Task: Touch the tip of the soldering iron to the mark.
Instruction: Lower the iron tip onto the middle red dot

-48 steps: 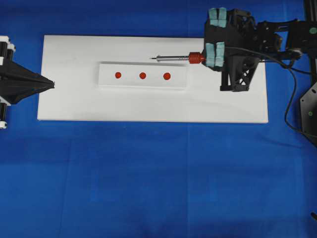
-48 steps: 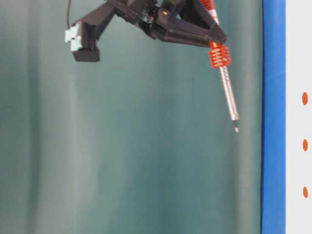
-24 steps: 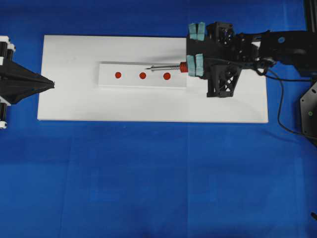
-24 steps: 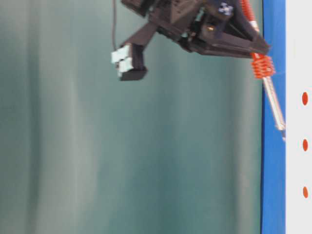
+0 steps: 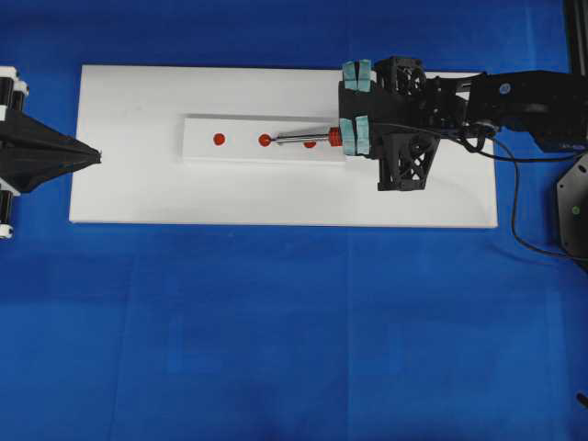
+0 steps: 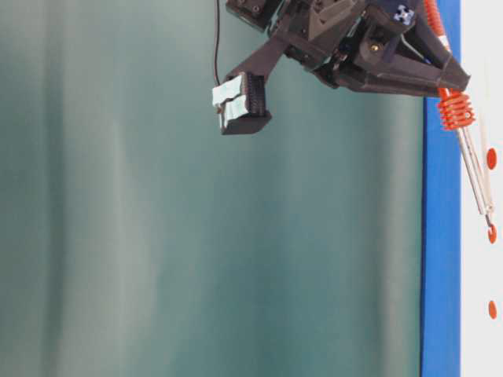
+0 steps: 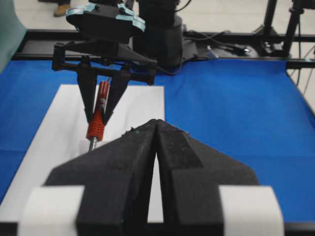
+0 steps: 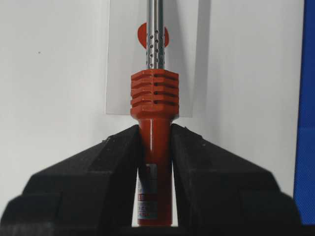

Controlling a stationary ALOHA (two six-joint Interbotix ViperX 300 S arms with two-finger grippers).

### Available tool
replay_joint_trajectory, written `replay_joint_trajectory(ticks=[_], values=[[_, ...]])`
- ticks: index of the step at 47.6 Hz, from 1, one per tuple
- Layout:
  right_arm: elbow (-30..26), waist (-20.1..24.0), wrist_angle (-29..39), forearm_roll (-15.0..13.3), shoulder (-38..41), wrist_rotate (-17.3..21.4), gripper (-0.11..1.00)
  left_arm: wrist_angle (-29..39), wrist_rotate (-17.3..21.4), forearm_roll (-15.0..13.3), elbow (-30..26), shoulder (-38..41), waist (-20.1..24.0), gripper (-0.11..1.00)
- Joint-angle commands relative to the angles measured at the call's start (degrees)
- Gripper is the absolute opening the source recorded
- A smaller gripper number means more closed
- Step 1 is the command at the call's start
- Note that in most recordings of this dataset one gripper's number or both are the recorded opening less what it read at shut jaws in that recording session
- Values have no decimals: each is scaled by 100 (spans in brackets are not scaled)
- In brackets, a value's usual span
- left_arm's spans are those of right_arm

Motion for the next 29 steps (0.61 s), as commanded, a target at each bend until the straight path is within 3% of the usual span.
replay_joint_trajectory(ticks=[1, 29], values=[[-53, 9, -35, 9, -18, 9, 6, -53, -9, 18, -70, 18, 18, 0], [-70, 0, -26, 9, 26, 0, 6, -53, -9, 18, -70, 18, 9, 0]])
